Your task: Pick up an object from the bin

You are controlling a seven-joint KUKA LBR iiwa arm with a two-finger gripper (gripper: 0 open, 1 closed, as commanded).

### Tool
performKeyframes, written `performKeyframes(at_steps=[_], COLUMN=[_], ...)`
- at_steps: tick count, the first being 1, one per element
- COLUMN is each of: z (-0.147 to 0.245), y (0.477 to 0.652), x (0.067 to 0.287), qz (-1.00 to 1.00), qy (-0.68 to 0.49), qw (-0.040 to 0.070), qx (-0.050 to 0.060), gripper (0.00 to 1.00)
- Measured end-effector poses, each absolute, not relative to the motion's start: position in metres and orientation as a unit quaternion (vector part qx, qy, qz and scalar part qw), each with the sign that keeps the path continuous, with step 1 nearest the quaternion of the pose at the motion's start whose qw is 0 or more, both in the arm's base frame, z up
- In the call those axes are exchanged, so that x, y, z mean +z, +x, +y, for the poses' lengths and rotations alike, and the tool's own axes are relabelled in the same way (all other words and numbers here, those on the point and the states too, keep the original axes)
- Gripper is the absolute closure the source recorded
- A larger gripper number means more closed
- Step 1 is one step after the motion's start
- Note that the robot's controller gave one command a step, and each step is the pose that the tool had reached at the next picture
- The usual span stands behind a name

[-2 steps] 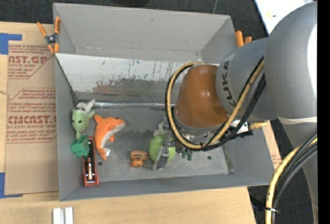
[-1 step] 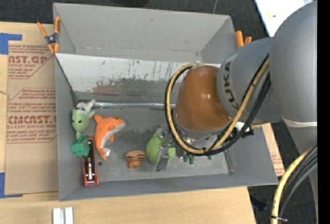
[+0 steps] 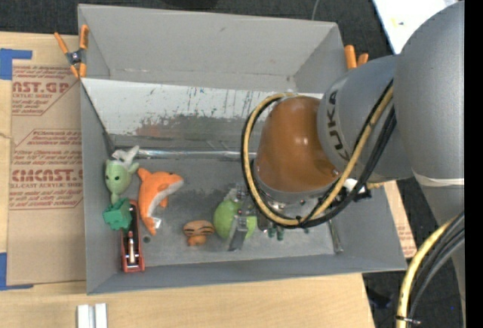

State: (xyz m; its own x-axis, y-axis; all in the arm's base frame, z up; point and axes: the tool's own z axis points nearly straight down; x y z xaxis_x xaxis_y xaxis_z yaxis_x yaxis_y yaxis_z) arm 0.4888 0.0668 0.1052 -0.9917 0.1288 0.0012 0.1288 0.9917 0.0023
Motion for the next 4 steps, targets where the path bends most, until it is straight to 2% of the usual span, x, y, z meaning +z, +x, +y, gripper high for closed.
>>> performKeyframes(at_steps=[1,2,3,4], z=[0.072,0.1,0.097,0.096], y=[0.488,0.49,0.489,0.491], x=[0.075,0.076,0.14,0.182], qz=[-0.998,-0.994,-0.997,-0.997], qy=[-0.059,-0.108,-0.078,-0.081], qw=[-0.006,-0.008,-0.003,-0.006], qx=[-0.003,-0.001,-0.001,-0.002], gripper=[1.0,1.0,1.0,1.0])
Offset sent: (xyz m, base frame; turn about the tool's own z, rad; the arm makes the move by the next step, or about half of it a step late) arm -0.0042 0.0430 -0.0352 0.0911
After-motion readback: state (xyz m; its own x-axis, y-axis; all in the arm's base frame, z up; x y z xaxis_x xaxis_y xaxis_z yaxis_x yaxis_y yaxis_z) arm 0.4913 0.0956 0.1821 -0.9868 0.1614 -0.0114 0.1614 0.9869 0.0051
